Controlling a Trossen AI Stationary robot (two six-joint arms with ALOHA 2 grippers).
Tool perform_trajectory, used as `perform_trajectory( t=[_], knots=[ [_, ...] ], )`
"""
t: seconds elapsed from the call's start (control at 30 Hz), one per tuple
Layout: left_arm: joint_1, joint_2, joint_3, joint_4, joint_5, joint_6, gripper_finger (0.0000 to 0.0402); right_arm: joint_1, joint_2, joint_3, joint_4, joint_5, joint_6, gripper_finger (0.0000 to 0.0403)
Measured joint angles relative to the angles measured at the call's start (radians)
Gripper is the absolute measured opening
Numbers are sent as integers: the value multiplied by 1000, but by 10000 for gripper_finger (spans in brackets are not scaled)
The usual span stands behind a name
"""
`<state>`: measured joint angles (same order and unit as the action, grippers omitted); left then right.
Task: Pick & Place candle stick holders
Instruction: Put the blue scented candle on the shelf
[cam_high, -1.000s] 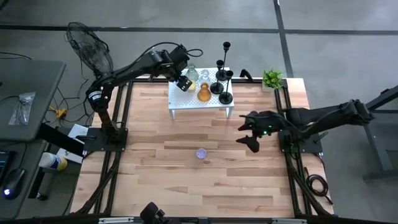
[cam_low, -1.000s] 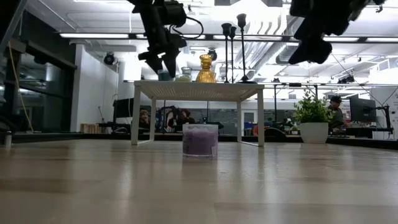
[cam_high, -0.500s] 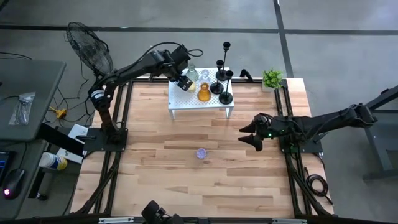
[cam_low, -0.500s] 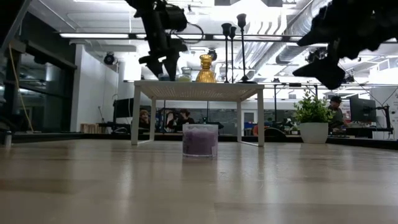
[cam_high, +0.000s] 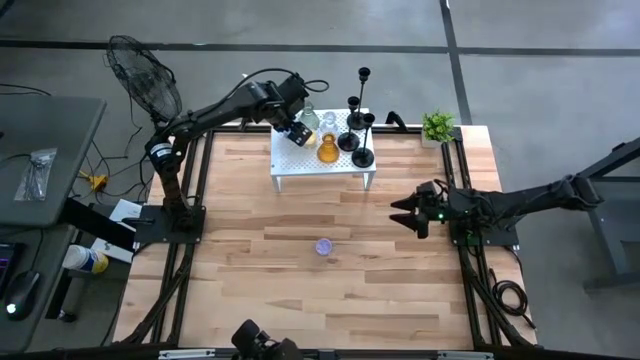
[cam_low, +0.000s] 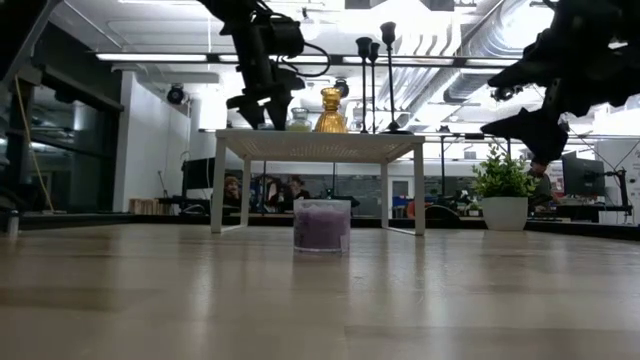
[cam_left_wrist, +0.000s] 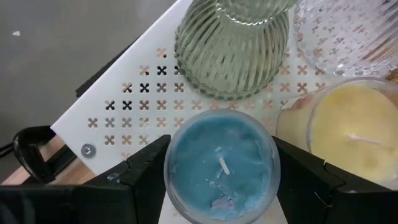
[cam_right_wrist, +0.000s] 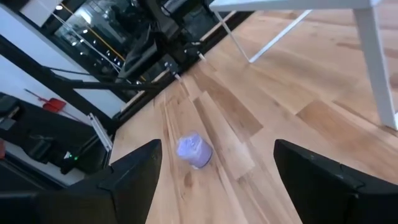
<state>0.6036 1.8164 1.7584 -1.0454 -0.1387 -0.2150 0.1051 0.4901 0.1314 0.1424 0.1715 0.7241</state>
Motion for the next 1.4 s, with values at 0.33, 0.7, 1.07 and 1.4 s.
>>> perform_trajectory(
  t=[0.33,0.7,1.07,1.4],
  knots=[
    [7,0,-1,0,1,-4,237,0,-130,-88,-7,6,6,302],
    [7,0,-1,-2,1,-5,237,-4,-233,-113,-117,13,-33,302],
    [6,0,-2,-4,21,-4,237,-86,-229,-112,-133,-45,-354,302],
    [6,1,-2,-4,22,-18,237,-86,-226,-112,-130,-43,-486,302]
  ],
)
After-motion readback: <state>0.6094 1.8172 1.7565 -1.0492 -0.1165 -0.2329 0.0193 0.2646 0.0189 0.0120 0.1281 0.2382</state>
